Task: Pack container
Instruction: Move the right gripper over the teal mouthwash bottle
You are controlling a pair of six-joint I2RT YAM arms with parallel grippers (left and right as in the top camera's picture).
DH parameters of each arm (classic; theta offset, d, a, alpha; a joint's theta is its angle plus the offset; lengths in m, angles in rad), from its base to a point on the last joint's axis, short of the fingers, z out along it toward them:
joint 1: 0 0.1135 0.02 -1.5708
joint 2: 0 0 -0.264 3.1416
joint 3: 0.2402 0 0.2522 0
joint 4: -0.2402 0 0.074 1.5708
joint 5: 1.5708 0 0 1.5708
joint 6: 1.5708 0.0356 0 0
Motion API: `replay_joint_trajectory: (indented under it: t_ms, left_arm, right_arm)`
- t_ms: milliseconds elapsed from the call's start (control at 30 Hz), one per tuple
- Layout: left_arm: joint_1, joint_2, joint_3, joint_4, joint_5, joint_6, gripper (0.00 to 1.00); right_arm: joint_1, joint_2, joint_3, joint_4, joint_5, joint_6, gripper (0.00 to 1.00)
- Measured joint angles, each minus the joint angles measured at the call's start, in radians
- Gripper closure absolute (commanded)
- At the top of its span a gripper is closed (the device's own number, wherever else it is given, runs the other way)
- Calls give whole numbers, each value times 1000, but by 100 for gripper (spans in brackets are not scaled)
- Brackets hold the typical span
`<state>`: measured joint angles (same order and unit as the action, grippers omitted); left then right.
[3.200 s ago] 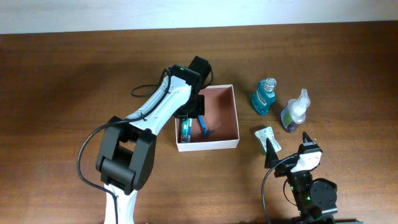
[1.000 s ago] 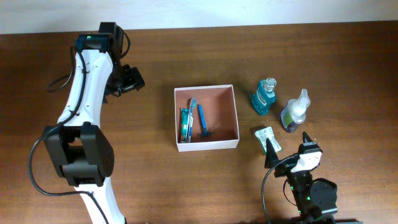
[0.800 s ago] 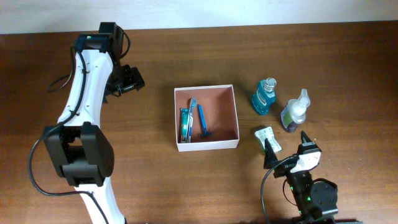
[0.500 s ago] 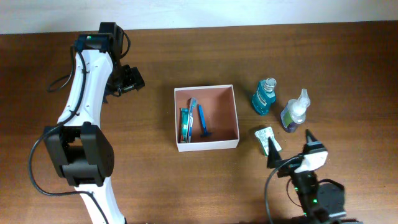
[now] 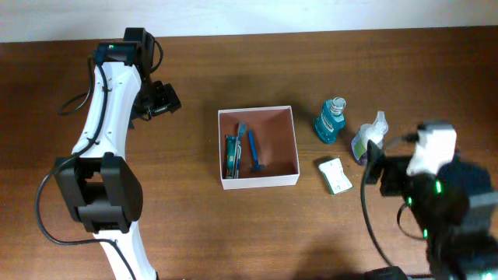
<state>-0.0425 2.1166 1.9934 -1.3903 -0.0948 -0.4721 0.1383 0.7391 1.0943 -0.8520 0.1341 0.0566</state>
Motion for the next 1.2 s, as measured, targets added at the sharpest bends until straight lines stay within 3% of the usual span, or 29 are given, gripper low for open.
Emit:
replay_joint_trajectory:
  t_ms: [200, 400, 733, 833, 1200]
  left_arm:
    - [0, 0, 0, -1, 0, 0, 1]
    - [0, 0, 0, 0, 0, 0, 1]
    - [0, 0, 0, 0, 0, 0, 1]
    - [0, 0, 0, 0, 0, 0, 1]
    - [0, 0, 0, 0, 0, 0, 0]
  right_arm:
    - [0, 314, 190, -172, 3, 0, 2]
    - [0, 484, 219, -129, 3, -1, 2]
    - [0, 541, 228, -1, -93, 0, 0]
    - [0, 573, 232, 13, -119, 0, 10]
    - [0, 732, 232, 76, -132, 6, 20]
